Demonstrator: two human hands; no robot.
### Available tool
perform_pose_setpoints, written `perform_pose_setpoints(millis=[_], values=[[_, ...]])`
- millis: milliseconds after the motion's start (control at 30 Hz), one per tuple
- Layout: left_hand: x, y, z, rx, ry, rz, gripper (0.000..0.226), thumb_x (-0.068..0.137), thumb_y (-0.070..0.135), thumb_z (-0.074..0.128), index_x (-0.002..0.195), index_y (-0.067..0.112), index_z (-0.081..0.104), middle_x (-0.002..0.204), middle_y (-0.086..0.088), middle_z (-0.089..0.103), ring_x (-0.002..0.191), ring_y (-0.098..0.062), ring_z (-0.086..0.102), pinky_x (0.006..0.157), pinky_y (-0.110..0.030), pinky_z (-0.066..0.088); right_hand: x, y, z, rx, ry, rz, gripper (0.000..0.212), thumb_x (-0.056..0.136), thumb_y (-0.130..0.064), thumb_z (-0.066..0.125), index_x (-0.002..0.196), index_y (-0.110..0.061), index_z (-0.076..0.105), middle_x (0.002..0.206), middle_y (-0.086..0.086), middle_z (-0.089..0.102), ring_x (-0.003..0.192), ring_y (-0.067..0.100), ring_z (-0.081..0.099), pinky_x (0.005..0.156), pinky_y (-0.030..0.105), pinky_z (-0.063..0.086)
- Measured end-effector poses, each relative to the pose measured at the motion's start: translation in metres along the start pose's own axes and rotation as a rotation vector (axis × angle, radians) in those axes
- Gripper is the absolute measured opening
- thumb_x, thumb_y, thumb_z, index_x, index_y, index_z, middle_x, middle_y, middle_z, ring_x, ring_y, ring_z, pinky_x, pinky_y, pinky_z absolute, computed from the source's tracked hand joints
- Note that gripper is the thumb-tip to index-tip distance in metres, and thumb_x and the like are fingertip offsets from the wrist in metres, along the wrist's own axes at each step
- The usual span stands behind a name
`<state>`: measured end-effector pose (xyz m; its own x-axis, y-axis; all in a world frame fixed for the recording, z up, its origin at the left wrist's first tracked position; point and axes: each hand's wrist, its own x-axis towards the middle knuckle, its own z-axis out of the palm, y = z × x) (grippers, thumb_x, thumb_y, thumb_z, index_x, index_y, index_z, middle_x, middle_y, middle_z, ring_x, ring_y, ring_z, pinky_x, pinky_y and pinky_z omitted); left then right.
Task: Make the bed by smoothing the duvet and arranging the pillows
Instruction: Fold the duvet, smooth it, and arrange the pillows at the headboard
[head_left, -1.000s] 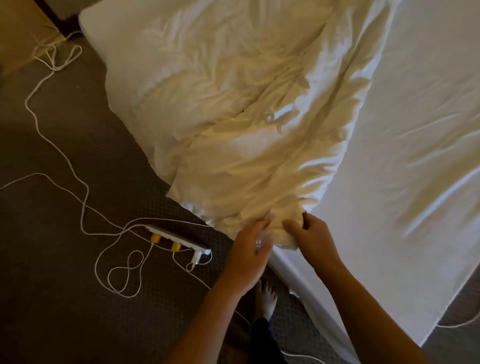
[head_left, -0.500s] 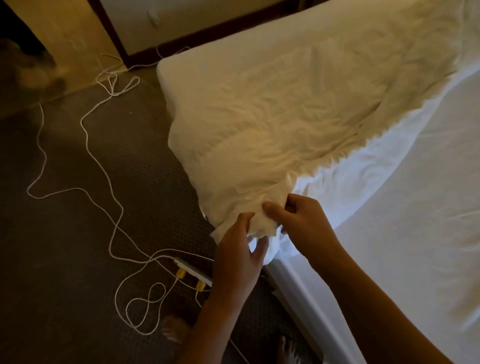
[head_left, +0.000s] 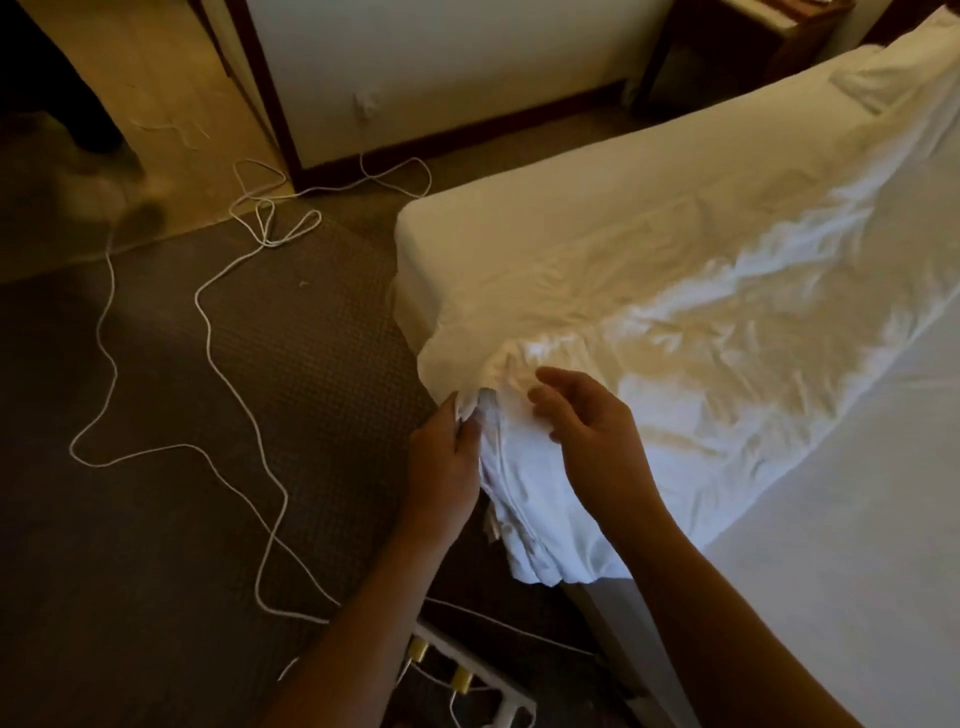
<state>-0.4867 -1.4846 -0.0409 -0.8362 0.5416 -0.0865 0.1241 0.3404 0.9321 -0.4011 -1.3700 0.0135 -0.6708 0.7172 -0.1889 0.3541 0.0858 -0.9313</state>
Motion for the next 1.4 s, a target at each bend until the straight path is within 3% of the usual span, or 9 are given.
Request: perform_pose_setpoints(millis=[133,233,433,600,700,833,967,1167,1400], values=[[0.052,-0.018,-0.027,-0.049,0.034,-0.095,0.034,0.104,0.021,0.047,0.134,0.01,0.057,0.123,-0.005,0.064,0.117,-0.018,0.058,0.09,-0.02,0.045,0.019,0.001,0.015,-0.115,0.04,0.001,0.023,0.097,-0.023,0.06,0.118,-0.033,0.063,0.112,-0.016,0.068,0.106,-0.003,0.062,0.095,0.024,0.048],[0.089,-0.024,-0.04,-0.126,0.092,-0.137,0.029,0.104,0.014,0.046,0.13,0.011,0.058,0.1,0.012,0.06,0.099,-0.009,0.057,0.073,-0.007,0.043,0.037,0.012,0.02,-0.229,0.024,-0.01,0.027,0.096,-0.024,0.06,0.121,-0.034,0.061,0.121,-0.017,0.064,0.113,-0.001,0.058,0.097,0.024,0.045],[0.165,-0.071,-0.048,-0.177,0.26,-0.313,0.036,0.104,0.016,0.047,0.138,0.006,0.053,0.127,-0.009,0.059,0.115,-0.02,0.054,0.087,-0.025,0.038,0.095,0.038,0.041,-0.383,-0.098,0.006,0.037,0.097,-0.026,0.061,0.134,-0.028,0.058,0.126,-0.018,0.06,0.118,-0.001,0.053,0.093,0.018,0.036],[0.211,-0.163,-0.014,-0.216,0.283,-0.639,0.037,0.101,0.018,0.051,0.137,0.01,0.055,0.131,-0.015,0.06,0.122,-0.034,0.055,0.099,-0.041,0.047,0.167,0.068,0.06,-0.486,-0.222,0.053,0.029,0.094,-0.029,0.064,0.123,-0.028,0.063,0.105,-0.011,0.068,0.095,-0.001,0.064,0.072,0.01,0.043],[0.232,-0.196,0.012,-0.235,0.314,-0.771,0.034,0.101,0.016,0.05,0.134,0.011,0.056,0.131,-0.016,0.059,0.12,-0.035,0.056,0.1,-0.045,0.048,0.224,0.079,0.057,-0.611,-0.13,-0.128,0.027,0.095,-0.029,0.063,0.121,-0.024,0.065,0.112,-0.004,0.068,0.103,0.013,0.062,0.084,0.024,0.044],[0.254,-0.185,0.033,-0.286,0.528,-0.622,0.041,0.1,0.008,0.032,0.134,0.014,0.054,0.136,-0.01,0.055,0.124,-0.026,0.052,0.105,-0.043,0.044,0.303,0.089,0.046,-0.846,-0.179,-0.299,0.033,0.098,-0.037,0.046,0.123,-0.025,0.064,0.124,0.0,0.064,0.118,0.024,0.054,0.097,0.043,0.042],[0.262,-0.169,0.042,-0.075,0.595,-0.377,0.05,0.09,0.032,0.032,0.13,0.02,0.059,0.132,0.001,0.059,0.12,-0.013,0.053,0.099,-0.034,0.044,0.358,0.099,0.039,-1.124,-0.359,-0.27,0.031,0.099,-0.042,0.048,0.117,-0.024,0.068,0.116,0.003,0.068,0.112,0.027,0.057,0.096,0.042,0.04],[0.251,-0.193,0.05,0.507,0.108,-0.227,0.047,0.087,0.062,0.036,0.094,0.026,0.065,0.094,0.004,0.065,0.091,-0.019,0.058,0.081,-0.038,0.046,0.377,0.099,0.025,-1.178,-0.476,-0.312,0.041,0.099,-0.05,0.044,0.078,-0.02,0.064,0.077,0.007,0.065,0.082,0.032,0.062,0.067,0.036,0.04],[0.293,-0.188,0.025,0.55,0.134,-0.344,0.059,0.096,0.064,0.036,0.07,0.018,0.063,0.065,-0.001,0.058,0.063,-0.026,0.058,0.055,-0.032,0.037,0.439,0.06,0.052,-1.228,-0.344,-0.385,0.064,0.095,-0.065,0.041,0.051,-0.019,0.048,0.054,0.003,0.046,0.061,0.03,0.05,0.058,0.034,0.035]])
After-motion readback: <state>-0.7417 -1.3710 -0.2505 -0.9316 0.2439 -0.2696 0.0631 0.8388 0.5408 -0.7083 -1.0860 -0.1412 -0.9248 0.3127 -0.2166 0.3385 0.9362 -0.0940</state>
